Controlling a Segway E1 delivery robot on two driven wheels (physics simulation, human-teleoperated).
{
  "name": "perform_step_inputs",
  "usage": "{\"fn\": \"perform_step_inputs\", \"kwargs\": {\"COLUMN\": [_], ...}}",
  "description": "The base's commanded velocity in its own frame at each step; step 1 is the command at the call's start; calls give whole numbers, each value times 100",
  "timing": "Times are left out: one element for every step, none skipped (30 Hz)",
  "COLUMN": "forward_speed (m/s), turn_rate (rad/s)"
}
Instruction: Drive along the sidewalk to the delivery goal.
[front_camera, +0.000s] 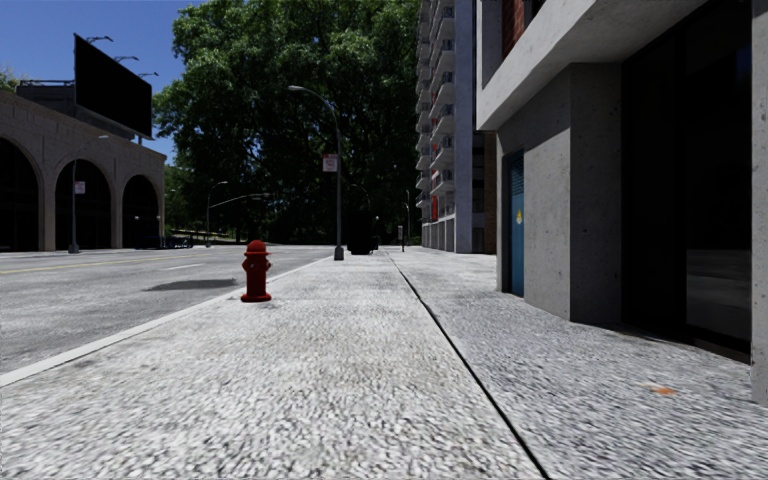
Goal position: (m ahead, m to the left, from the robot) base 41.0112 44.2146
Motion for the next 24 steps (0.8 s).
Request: {"fn": "perform_step_inputs", "kwargs": {"forward_speed": [194,194,194,194,194,194,194,194,194,194,194,194,194,194,194,194,194,194,194,194,194,194,194,194], "turn_rate": [0,0,0,0,0,0,0,0,0,0,0,0,0,0,0,0,0,0,0,0,0,0,0,0]}}
